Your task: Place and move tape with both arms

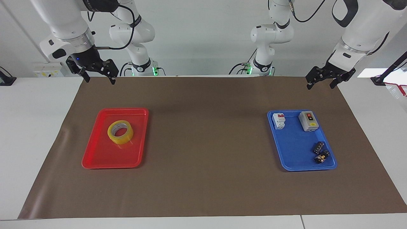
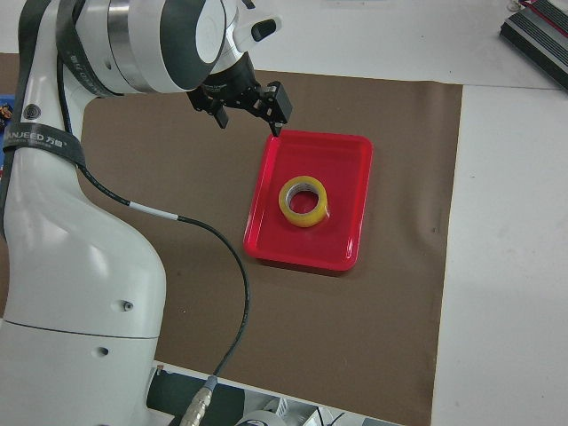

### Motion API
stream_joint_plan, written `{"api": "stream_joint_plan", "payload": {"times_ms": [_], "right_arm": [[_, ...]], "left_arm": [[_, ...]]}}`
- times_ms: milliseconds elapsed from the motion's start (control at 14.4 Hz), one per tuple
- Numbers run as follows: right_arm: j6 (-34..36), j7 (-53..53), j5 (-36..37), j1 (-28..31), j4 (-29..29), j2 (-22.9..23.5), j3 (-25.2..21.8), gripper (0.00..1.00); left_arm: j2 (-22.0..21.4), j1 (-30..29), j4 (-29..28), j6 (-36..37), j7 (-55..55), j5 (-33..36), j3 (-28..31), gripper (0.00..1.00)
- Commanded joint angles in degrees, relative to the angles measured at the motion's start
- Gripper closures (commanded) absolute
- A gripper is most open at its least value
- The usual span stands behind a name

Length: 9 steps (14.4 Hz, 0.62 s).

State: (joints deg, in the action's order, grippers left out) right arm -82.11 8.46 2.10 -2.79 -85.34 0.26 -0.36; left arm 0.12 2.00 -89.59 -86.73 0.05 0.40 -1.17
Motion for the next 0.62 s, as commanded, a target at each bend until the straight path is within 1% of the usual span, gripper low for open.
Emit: {"api": "stream_joint_plan", "payload": {"times_ms": [0,208,555], "right_arm": [[1.0,-1.2,0.9,0.3,0.7,-0.1,0.3,0.0],[1.0,-1.2,0.9,0.3,0.1,-0.4,0.3,0.0],[-1.3,-0.9,0.9,-0.6,-4.6,-3.8,0.4,0.0]], "left_arm": [[-1.3,-0.8,-0.9,0.7,0.8,-1.3,-0.3,0.0],[-1.3,-0.8,-0.9,0.7,0.8,-1.3,-0.3,0.0],[-1.3,-0.8,-0.9,0.7,0.8,-1.3,-0.3,0.0]]}}
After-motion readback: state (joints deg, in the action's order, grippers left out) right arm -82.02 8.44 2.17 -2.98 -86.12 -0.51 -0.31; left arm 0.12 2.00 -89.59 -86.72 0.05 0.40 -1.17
